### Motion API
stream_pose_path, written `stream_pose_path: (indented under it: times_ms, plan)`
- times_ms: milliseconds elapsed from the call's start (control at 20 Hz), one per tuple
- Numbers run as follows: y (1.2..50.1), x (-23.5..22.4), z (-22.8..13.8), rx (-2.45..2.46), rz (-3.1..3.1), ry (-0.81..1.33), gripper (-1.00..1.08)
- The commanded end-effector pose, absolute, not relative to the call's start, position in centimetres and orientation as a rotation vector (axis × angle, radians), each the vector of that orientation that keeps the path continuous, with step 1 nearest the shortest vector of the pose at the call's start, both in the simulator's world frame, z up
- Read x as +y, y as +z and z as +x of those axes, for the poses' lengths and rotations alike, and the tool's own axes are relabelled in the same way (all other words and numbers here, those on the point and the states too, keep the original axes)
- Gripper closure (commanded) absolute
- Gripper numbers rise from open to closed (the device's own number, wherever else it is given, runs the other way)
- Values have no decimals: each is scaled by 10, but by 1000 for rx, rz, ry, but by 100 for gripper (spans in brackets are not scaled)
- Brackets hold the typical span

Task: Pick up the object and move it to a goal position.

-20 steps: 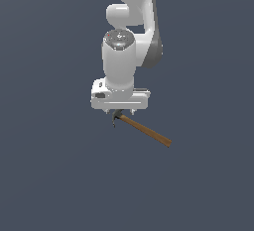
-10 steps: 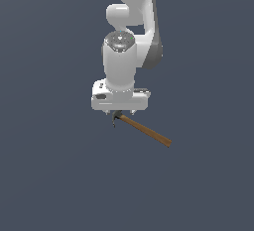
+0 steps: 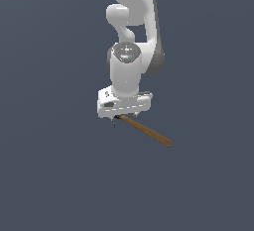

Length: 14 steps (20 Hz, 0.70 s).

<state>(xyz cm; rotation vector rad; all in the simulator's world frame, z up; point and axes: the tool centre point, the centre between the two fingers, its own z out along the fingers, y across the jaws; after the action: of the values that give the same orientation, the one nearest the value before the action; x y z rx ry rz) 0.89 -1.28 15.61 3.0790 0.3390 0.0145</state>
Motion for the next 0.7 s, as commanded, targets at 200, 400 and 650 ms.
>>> stream_pose_path:
  times_ms: [200,400,650]
  plan:
    - [127,6,8,642,3038,3,-92]
    - [109,18,6,843,2998,-2,-92]
    - [89,32,3,1052,2943,-4,-92]
